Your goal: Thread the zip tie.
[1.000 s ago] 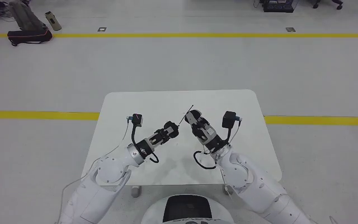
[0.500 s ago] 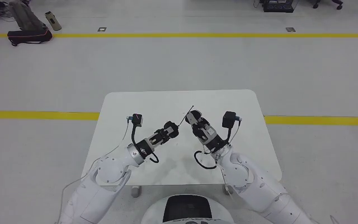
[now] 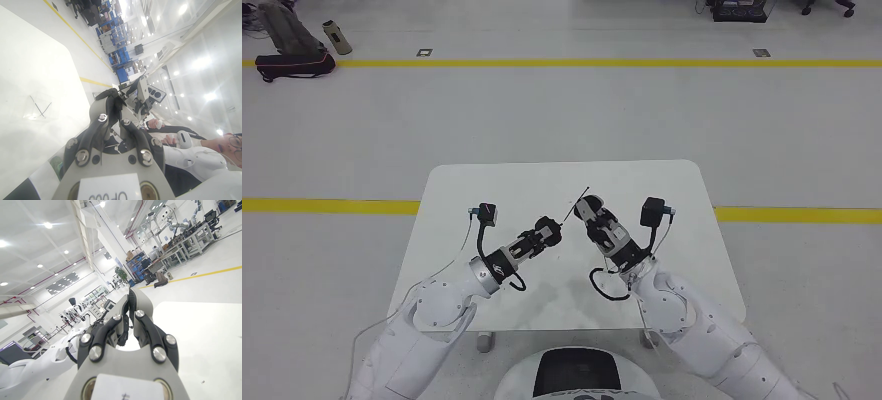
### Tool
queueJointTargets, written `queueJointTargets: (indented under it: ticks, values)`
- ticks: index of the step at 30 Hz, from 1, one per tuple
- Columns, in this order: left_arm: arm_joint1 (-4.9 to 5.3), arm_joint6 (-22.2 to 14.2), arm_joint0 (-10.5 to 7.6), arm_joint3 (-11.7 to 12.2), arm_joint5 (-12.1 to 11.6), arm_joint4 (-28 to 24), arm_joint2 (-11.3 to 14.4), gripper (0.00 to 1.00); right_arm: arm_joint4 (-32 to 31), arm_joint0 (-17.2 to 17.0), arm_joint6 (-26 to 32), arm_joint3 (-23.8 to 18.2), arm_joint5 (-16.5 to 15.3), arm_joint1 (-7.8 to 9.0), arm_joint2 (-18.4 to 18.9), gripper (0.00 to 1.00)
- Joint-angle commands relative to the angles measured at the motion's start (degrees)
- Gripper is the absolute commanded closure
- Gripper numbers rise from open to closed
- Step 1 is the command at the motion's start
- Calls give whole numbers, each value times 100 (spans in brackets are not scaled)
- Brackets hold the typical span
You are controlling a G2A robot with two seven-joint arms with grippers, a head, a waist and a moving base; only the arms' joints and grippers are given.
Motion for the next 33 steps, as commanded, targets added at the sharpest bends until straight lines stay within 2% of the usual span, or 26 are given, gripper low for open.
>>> queueJointTargets:
  ticks: [1, 33]
  values:
    - [0, 0, 0, 0, 0, 0, 0, 100, 16, 9, 20, -6, 0, 16, -14, 100]
    - [0, 0, 0, 0, 0, 0, 0, 100, 167, 169, -152, -75, 0, 286, -300, 100]
